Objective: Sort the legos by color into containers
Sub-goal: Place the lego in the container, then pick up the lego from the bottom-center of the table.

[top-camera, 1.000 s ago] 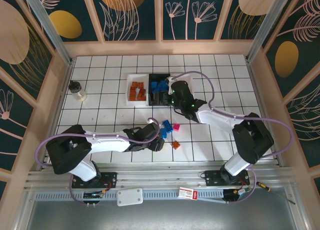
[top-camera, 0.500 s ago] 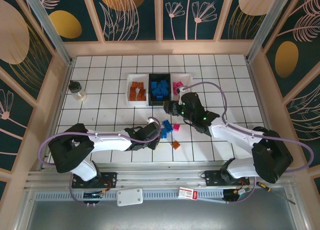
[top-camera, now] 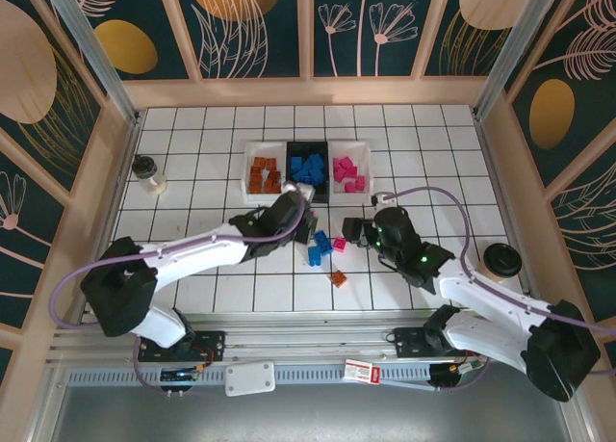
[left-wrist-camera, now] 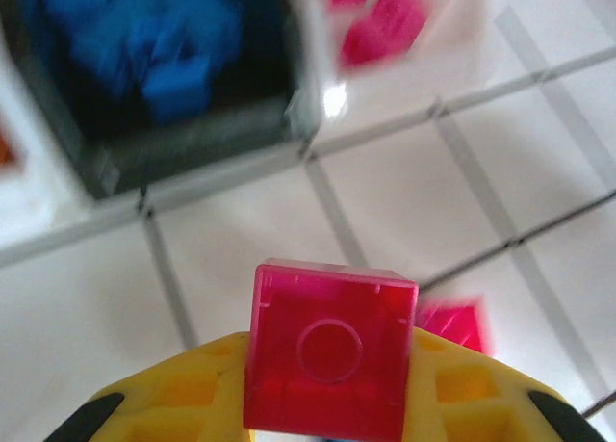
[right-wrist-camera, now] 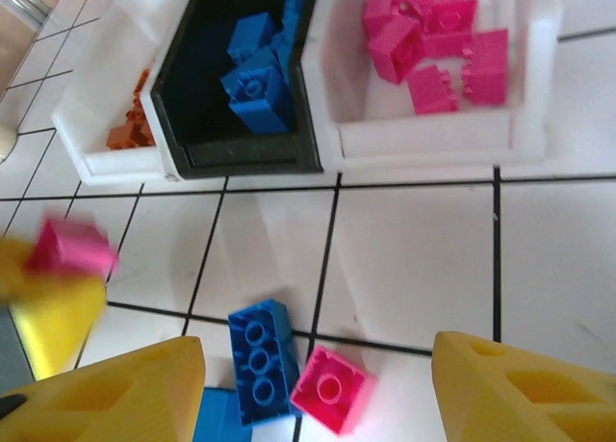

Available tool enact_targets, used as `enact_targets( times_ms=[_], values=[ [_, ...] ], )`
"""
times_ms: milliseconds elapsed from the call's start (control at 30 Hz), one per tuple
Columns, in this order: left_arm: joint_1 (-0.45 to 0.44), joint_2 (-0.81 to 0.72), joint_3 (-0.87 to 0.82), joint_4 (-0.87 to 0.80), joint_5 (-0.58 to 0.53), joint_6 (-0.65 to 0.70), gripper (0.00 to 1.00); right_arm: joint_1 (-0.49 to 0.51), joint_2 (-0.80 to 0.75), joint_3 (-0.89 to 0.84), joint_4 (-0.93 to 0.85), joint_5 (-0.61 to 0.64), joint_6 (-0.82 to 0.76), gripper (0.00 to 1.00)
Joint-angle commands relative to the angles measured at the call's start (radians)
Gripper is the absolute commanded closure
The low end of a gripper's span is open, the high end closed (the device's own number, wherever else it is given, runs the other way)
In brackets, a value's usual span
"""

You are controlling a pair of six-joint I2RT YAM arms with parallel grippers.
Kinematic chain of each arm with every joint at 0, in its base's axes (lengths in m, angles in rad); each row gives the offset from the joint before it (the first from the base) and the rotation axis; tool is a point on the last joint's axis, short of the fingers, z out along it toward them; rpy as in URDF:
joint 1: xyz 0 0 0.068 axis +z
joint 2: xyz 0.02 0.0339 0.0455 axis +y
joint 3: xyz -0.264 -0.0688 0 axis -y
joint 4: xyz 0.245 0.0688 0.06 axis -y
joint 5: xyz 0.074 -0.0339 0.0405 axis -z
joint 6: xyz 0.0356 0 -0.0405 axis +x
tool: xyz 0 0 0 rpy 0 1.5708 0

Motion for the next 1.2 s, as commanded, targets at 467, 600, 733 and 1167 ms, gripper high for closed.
enact_targets(
  times_ms=[467,600,733,1167],
  values=[
    [0.16,0.812,1.057,-0.234,0.196,0.056,0.79,0.115,-0.091,-0.085,-0.206,0.071,0.168,0.36],
    [0.177,0.899,1.188,-0.284,0.244,0.03,0.63,0.125,-0.062,-0.087,-0.19,0.02,0.149,0.36],
    [0.179,0.837,1.178,-0.251,0.315,0.004,0.37,0.169,0.01,-0.068,-0.173,-0.036,0.105,0.35],
    [0.179,0.174,0.452,0.101,0.343,-0.074,0.02,0.331,0.325,0.06,-0.184,0.001,0.03,0.36]
  ],
)
